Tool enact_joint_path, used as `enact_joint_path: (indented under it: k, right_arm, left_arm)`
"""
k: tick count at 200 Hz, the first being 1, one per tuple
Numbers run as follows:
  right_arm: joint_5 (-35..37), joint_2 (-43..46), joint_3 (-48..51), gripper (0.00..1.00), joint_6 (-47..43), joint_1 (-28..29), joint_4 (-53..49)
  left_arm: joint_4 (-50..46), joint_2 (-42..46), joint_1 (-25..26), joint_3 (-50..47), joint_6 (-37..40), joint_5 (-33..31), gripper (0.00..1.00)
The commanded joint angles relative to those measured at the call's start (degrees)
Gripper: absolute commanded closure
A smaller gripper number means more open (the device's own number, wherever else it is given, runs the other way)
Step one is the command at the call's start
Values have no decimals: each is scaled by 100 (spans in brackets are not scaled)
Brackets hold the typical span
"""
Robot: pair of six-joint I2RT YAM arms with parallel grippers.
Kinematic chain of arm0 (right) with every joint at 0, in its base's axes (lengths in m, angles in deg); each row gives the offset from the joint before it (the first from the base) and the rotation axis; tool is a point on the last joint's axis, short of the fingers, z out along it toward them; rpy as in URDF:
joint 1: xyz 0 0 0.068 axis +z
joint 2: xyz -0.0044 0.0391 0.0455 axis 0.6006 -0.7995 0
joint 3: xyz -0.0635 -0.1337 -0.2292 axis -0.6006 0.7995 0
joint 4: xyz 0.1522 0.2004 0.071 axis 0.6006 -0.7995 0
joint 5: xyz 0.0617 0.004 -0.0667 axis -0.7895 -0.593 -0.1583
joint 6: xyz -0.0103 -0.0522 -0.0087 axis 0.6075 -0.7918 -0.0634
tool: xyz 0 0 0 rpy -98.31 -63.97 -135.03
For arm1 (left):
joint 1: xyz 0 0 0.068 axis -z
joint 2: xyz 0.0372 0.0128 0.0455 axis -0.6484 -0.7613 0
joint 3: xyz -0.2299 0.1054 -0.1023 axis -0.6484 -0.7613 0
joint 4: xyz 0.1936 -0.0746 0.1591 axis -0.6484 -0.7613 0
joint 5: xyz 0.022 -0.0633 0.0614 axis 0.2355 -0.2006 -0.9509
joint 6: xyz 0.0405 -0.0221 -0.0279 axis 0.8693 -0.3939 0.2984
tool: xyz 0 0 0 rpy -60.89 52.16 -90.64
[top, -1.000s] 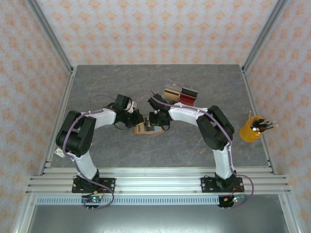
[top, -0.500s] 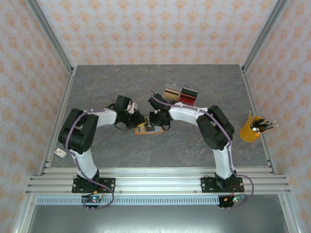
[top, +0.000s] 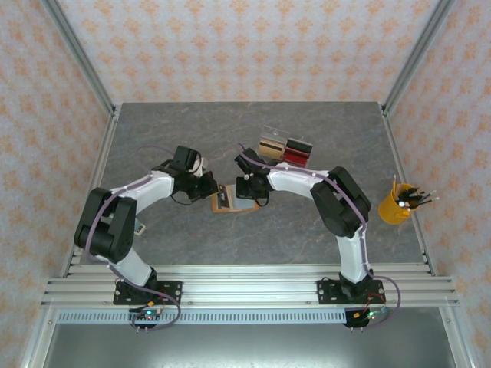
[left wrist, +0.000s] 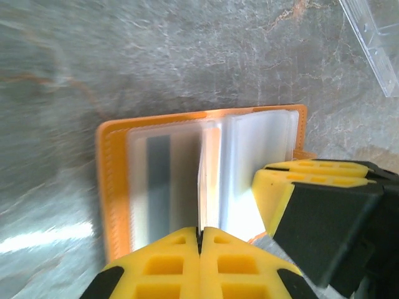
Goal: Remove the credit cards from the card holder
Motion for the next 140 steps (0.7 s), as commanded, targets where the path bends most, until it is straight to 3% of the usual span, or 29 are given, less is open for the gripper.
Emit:
enact_joint_path:
  k: [1,40,88,140]
  right_arm:
    - [-150,395,447,80,151,-70,331]
    - [-625,1351,921,66,256,-234,1150]
    - [-2304,1999,1886,36,1480,-886,3346]
    - [-2988,2107,2350,25,2656,-1073,5130]
  left_arm:
    - [-936,493,-77,216,455,-600,100]
    - [-883,1160,-91,354,388,-183,100]
    - [37,1646,-92,324,-304,815,100]
    - [1091,1711,-92,248,-1232,1342,100]
